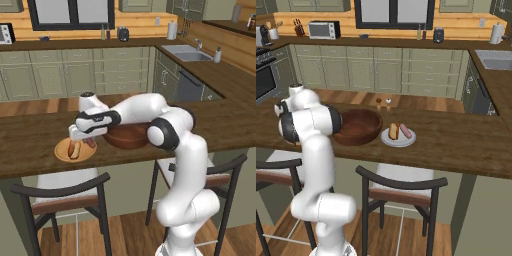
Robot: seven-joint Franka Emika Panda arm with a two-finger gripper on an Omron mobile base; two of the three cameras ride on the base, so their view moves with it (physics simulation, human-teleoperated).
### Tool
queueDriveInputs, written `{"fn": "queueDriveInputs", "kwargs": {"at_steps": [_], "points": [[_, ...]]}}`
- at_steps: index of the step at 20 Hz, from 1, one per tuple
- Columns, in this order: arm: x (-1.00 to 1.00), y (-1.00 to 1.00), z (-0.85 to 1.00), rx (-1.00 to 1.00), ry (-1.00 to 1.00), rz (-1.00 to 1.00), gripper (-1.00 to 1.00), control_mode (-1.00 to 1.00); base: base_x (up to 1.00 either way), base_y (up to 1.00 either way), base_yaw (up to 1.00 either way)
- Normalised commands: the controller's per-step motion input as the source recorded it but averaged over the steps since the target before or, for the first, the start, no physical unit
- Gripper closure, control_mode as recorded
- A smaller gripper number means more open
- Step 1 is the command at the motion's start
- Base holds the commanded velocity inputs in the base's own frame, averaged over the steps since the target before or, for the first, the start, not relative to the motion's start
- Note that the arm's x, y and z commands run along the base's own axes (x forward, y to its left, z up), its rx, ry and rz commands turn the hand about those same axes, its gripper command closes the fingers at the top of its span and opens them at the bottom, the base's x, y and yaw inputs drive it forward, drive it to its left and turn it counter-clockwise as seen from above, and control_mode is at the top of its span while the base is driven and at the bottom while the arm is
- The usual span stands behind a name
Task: Place one bun and one sausage from the bowl on each plate.
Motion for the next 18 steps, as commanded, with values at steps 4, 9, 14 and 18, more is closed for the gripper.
{"fn": "queueDriveInputs", "kwargs": {"at_steps": [4,9,14,18], "points": [[0.43,0.07,-0.6,0.0,0.0,0.0,1.0,-1.0,0.0,0.0,0.0],[0.34,0.1,-0.5,0.0,0.0,0.0,1.0,-1.0,0.0,0.0,0.0],[0.34,0.07,-0.08,0.0,0.0,0.0,1.0,-1.0,0.0,0.0,0.0],[0.1,0.0,-0.09,0.0,-0.01,0.0,1.0,-1.0,0.0,0.0,0.0]]}}
